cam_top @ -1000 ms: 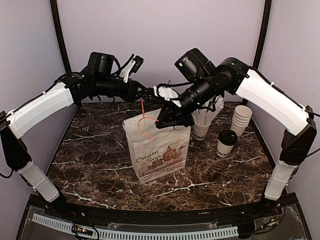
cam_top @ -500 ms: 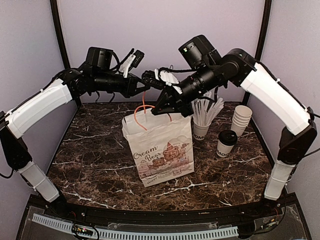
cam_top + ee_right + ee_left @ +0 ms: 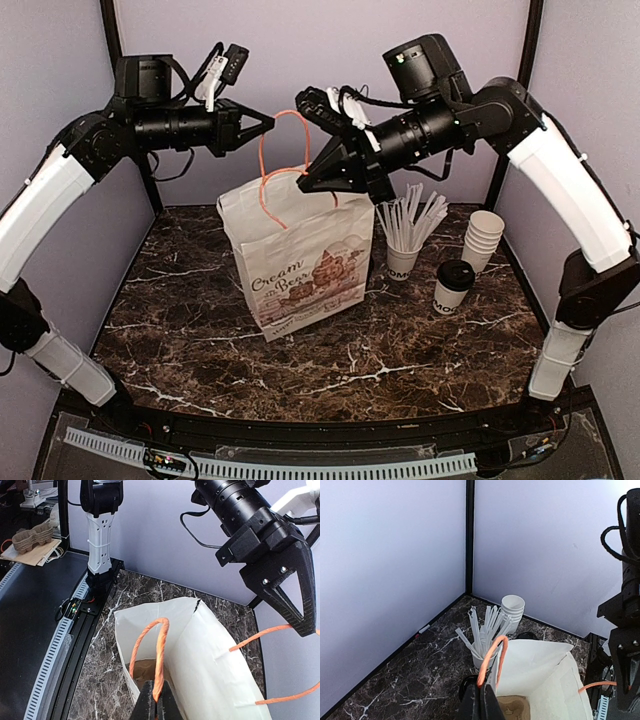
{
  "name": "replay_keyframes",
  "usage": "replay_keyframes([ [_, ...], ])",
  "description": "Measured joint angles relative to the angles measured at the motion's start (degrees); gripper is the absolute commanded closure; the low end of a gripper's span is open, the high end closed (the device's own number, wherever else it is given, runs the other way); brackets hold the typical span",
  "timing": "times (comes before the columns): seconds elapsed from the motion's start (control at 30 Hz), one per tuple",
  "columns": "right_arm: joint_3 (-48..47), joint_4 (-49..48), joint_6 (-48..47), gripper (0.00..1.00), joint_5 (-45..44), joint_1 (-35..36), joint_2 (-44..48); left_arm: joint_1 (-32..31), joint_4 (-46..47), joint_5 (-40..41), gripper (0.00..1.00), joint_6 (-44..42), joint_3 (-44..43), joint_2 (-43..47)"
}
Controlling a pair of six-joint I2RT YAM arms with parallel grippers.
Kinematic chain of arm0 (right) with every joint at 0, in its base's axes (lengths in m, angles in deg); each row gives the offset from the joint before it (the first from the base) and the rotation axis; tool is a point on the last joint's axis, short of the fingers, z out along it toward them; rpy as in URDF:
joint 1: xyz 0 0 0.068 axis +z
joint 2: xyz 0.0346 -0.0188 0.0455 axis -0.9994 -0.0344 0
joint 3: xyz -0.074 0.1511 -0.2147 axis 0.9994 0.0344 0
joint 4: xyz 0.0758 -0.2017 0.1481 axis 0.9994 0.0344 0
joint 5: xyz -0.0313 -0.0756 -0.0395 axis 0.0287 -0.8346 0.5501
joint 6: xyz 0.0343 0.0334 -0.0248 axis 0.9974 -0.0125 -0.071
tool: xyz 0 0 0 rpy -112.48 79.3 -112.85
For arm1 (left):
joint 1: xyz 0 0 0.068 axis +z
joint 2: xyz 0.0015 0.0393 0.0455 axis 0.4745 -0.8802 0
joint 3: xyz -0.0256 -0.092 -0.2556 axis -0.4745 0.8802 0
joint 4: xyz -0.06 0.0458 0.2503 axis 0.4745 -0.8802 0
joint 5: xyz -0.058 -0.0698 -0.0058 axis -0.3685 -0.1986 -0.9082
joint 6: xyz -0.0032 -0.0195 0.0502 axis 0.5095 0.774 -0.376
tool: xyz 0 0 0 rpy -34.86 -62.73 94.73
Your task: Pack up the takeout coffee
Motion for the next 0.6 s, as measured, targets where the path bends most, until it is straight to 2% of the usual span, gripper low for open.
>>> replay_keyframes([
  [0.6,-7.23,-5.66,0.50,1.00,-0.35,0.42,-0.79,0.00,-3.76,0.76,1.00,-0.39,-4.92,0.63],
])
